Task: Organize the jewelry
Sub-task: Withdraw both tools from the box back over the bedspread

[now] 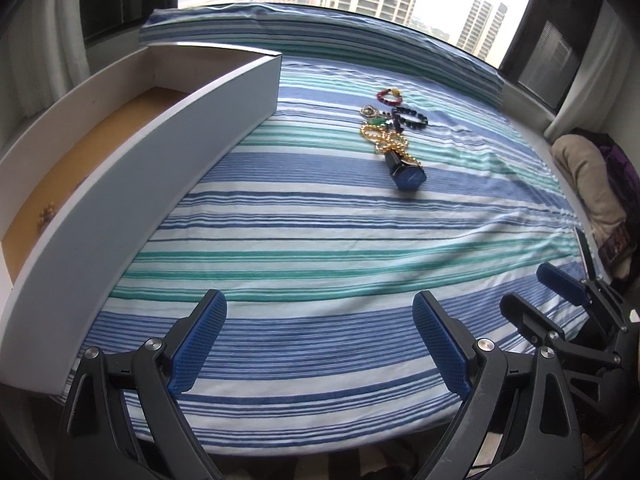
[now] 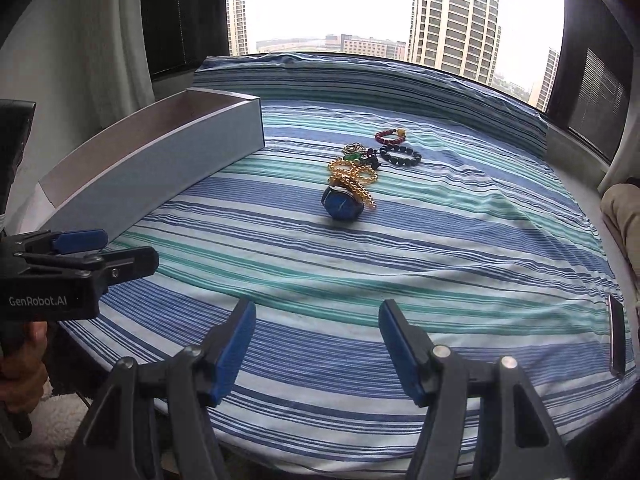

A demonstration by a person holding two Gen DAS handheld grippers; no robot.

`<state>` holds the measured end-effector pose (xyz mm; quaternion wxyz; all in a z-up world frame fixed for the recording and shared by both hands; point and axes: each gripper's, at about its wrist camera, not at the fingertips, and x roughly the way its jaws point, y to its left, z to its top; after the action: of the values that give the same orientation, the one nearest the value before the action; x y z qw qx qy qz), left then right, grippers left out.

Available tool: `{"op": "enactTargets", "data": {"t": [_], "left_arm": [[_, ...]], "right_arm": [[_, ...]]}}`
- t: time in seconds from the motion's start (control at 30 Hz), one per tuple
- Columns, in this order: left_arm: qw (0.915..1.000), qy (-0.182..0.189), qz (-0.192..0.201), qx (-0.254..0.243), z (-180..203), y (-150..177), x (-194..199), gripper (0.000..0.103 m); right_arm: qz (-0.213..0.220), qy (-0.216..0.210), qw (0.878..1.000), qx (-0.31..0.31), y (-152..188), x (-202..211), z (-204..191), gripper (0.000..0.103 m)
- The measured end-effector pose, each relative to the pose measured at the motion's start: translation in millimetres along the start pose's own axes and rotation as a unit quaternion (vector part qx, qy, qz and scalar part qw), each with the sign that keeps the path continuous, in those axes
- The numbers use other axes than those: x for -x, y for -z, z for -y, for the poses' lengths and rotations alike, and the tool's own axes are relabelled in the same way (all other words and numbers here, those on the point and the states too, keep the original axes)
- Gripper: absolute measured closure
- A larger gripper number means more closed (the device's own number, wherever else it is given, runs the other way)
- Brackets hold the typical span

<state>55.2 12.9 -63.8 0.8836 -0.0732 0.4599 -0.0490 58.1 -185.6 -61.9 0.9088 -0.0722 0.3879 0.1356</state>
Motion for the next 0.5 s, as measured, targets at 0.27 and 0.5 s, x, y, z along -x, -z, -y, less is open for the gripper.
{"op": "enactTargets", "data": {"t": [0.27, 0.5], "left_arm": [[1.0, -0.002, -0.005, 0.001, 0.1, 2.1, -2.3, 0.008], [0.9999, -0.005, -0.012, 0.002, -1.2, 4.5, -6.4, 0.008]], "right_arm": [[-0.002, 0.004, 1.0, 0.0, 3.4, 0.1, 0.9, 0.038], [-0.007, 0.006, 1.0, -0.003, 6.2, -2.6, 2.3, 0.038]]}}
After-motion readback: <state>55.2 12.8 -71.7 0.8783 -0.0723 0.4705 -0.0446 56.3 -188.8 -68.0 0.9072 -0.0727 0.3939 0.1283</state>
